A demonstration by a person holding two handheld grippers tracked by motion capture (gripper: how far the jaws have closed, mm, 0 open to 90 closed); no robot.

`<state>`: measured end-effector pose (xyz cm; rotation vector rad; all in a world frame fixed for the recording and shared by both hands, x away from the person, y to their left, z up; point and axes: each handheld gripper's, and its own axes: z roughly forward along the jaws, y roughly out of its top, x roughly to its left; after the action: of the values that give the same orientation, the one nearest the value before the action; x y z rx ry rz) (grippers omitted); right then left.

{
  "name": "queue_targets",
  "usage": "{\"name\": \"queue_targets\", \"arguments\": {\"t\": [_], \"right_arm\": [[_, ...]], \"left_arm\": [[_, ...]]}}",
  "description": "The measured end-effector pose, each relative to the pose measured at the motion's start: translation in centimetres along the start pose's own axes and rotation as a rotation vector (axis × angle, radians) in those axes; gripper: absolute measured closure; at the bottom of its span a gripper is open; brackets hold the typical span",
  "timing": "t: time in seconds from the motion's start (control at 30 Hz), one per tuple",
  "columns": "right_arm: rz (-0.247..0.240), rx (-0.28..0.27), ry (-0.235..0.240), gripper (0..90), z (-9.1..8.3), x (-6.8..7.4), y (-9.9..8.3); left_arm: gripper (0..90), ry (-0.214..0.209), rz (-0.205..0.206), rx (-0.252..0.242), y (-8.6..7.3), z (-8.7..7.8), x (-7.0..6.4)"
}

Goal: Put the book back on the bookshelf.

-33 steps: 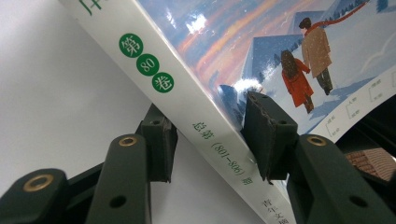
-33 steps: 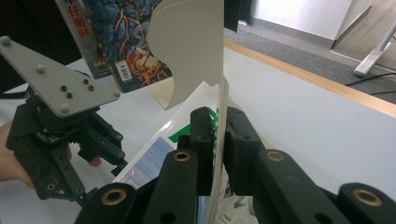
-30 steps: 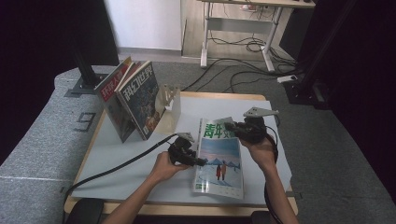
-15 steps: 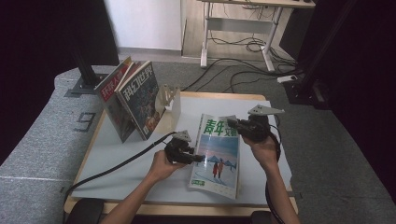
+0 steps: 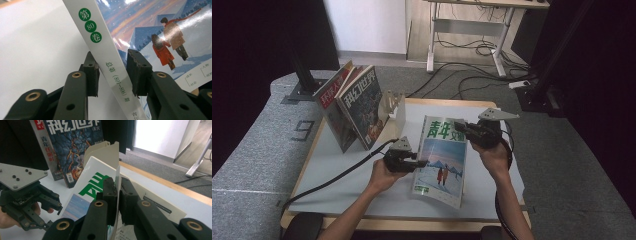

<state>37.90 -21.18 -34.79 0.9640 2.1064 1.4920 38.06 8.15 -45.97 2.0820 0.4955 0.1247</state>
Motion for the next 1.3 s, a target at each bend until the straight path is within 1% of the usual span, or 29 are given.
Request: {"name": "queue_targets", "arguments": {"t": [0.13,0.2,0.23,0.3,0.4,0.47,0.53,0.6,0.67,0.77,0.83,0.93,1.03,1.17,1.23,1.3], "right_arm": [[-0.006,0.006,0.004,81.2,-0.1,0.0,-0.1],[-0.006,0.014,0.000,80.8,-0.1,-0.1,-0.4],[-0.004,0.016,0.000,80.8,-0.1,-0.3,-0.6],[0.008,0.019,-0.002,81.2,-0.1,-0.5,-0.9],[0.032,0.004,0.015,81.4,-0.3,-1.0,-1.3],[0.026,0.008,0.017,81.4,-0.3,-1.0,-1.3],[0.012,0.013,0.013,81.2,-0.2,-0.8,-1.2],[-0.006,0.021,0.000,80.5,-0.2,-0.6,-1.1],[-0.012,0.025,-0.004,79.7,-0.2,-0.6,-1.1],[-0.005,0.024,0.003,79.2,-0.3,-0.8,-1.3],[-0.005,0.023,-0.008,79.5,-0.2,-0.9,-1.4],[0.027,0.006,0.000,79.9,-0.4,-1.3,-1.5],[0.029,0.009,-0.006,78.1,-0.4,-1.4,-1.7],[0.028,0.003,-0.005,74.6,-0.6,-1.5,-1.9],[0.018,0.010,-0.017,70.5,-0.7,-1.6,-2.0],[0.011,0.012,-0.032,62.6,-0.7,-1.9,-2.2]], "left_arm": [[63.7,0.021,0.028,0.009,-0.1,0.0,-0.2],[63.7,0.033,0.038,0.017,-0.3,0.0,-0.4],[63.7,0.035,0.037,0.015,-0.4,0.0,-0.4],[63.8,0.025,0.031,0.001,-0.7,-0.1,-0.3],[64.8,0.002,0.016,-0.018,-1.0,-0.3,-0.1],[65.1,-0.003,0.017,-0.021,-1.1,-0.4,-0.1],[65.1,-0.003,0.028,-0.018,-1.1,-0.6,-0.2],[65.1,-0.004,0.042,-0.022,-1.2,-0.7,-0.3],[65.4,-0.022,0.038,-0.031,-1.4,-0.9,-0.1],[66.0,-0.037,0.035,-0.043,-1.8,-1.2,0.0],[66.1,-0.042,0.050,-0.047,-2.0,-1.4,-0.1],[66.7,-0.052,0.076,-0.046,-2.0,-1.6,-0.4],[67.4,-0.055,0.097,-0.041,-2.0,-1.9,-0.8],[67.8,-0.060,0.104,-0.039,-2.0,-2.0,-0.9],[68.0,-0.061,0.106,-0.038,-2.0,-2.0,-0.9],[68.2,-0.066,0.113,-0.037,-2.0,-2.1,-1.0]]}}
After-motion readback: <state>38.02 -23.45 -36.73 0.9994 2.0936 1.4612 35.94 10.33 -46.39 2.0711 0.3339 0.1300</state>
